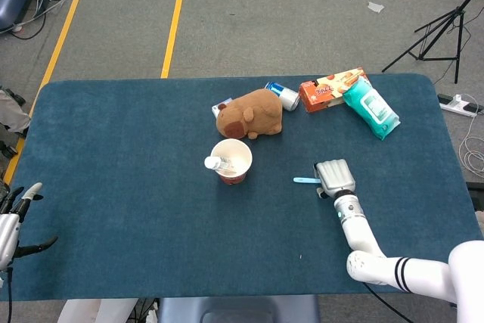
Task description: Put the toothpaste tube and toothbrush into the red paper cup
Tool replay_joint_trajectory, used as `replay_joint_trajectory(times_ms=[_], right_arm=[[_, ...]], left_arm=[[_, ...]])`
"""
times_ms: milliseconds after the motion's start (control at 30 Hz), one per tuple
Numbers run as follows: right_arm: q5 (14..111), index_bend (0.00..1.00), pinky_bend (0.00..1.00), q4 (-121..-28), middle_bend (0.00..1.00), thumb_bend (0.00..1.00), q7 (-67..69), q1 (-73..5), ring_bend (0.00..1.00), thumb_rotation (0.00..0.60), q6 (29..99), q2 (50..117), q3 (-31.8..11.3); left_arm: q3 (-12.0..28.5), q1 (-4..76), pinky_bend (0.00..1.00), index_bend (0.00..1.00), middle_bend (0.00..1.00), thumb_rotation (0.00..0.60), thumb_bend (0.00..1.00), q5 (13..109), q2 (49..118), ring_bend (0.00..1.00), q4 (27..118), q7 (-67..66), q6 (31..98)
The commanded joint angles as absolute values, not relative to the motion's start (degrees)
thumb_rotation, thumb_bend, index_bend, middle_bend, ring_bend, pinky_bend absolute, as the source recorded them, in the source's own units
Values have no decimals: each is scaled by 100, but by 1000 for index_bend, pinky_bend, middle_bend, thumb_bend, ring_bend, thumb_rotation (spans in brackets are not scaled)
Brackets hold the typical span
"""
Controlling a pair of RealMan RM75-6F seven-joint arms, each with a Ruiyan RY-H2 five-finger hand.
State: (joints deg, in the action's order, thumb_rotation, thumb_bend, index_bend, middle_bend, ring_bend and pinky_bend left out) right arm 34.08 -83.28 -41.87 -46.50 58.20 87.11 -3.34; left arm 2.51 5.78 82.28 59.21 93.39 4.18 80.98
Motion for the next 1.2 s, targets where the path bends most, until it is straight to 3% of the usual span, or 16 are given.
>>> replay_joint_trajectory(times_ms=[33,1200], right_arm=[[3424,467,1000,-8242,1000,211,-4209,-4664,1000,600,5796,8790,-367],[3318,486,1000,-7627,1000,239,-4449,-4821,1000,600,5551,9321,-629]], left_arm=[[248,575,110,73,266,600,0,8234,5912,89,9347,427,8102],[248,551,111,73,266,600,0,8252,5857,89,9368,531,8130]])
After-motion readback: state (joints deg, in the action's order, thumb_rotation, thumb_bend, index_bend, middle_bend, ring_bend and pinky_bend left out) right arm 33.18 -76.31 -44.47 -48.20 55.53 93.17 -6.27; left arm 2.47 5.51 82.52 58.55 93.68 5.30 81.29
